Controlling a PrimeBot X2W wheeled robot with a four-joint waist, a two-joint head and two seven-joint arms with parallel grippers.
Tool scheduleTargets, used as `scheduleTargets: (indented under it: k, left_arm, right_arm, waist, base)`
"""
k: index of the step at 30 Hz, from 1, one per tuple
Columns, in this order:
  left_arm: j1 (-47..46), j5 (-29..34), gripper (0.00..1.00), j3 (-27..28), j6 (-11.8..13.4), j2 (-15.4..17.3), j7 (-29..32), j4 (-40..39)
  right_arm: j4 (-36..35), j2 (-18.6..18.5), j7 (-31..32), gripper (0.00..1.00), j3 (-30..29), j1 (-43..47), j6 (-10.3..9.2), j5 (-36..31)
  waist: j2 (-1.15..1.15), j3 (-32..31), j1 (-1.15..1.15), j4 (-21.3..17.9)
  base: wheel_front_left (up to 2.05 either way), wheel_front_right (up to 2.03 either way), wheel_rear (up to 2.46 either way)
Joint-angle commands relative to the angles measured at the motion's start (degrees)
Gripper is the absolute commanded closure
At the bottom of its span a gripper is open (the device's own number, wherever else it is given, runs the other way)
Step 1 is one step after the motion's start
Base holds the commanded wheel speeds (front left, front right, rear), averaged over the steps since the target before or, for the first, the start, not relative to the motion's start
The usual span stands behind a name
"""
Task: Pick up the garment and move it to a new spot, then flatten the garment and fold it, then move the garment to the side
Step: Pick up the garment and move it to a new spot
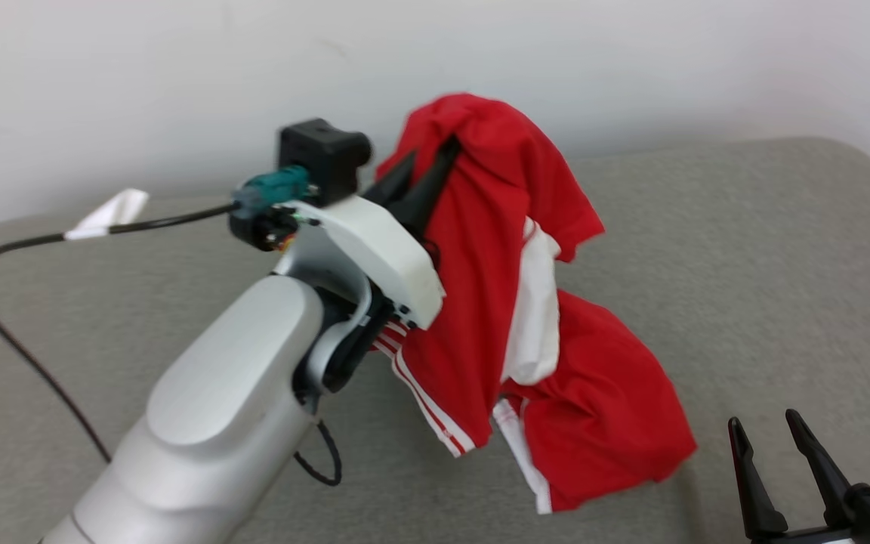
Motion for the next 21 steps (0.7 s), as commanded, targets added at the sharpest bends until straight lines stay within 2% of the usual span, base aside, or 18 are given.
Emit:
scheduleTargets:
  k: [1, 5, 11, 18, 21]
  left_arm:
    - [1.4, -0.9, 1.00, 1.3, 0.7, 1.1, -0.4, -1.2]
    - [1.6, -1.5, 1.00, 3.0, 1.9, 2.7, -0.6, -2.4]
    - [2.2, -1.0, 1.00, 6.8, 4.4, 8.2, -0.3, -2.2]
    - [4.4, -1.7, 1.00, 10.7, 6.5, 14.4, -0.3, 1.7]
    - [4.9, -2.4, 1.00, 12.1, 6.4, 16.3, -0.9, 4.8]
  right_arm:
    - [0.0, -0.6, 0.0, 0.00, 0.0, 1.0, -0.11, -0.1]
    - [0.1, -0.8, 0.0, 0.00, -0.1, 1.2, -0.10, 0.0]
    - [-0.1, -0.8, 0.0, 0.00, 0.0, 1.7, -0.11, 0.1]
    - [-0.1, -0.8, 0.0, 0.00, 0.1, 2.0, -0.10, 0.0]
    - [-0.3, -1.2, 0.0, 0.00, 0.4, 1.2, -0.10, -0.1]
  waist:
    - [0.00, -2.6, 0.00, 4.5]
    - [0.00, -3.0, 0.00, 7.4]
    - [0.00, -2.8, 0.00, 12.3]
    - [0.00, -1.6, 0.00, 16.9]
    - [0.00, -0.6, 0.00, 17.9]
  base:
    - [0.00, 0.00, 0.00]
    - [0.00, 0.00, 0.00]
    - [0.00, 0.00, 0.00]
    - [0.00, 0.00, 0.00]
    - [0.00, 0.00, 0.00]
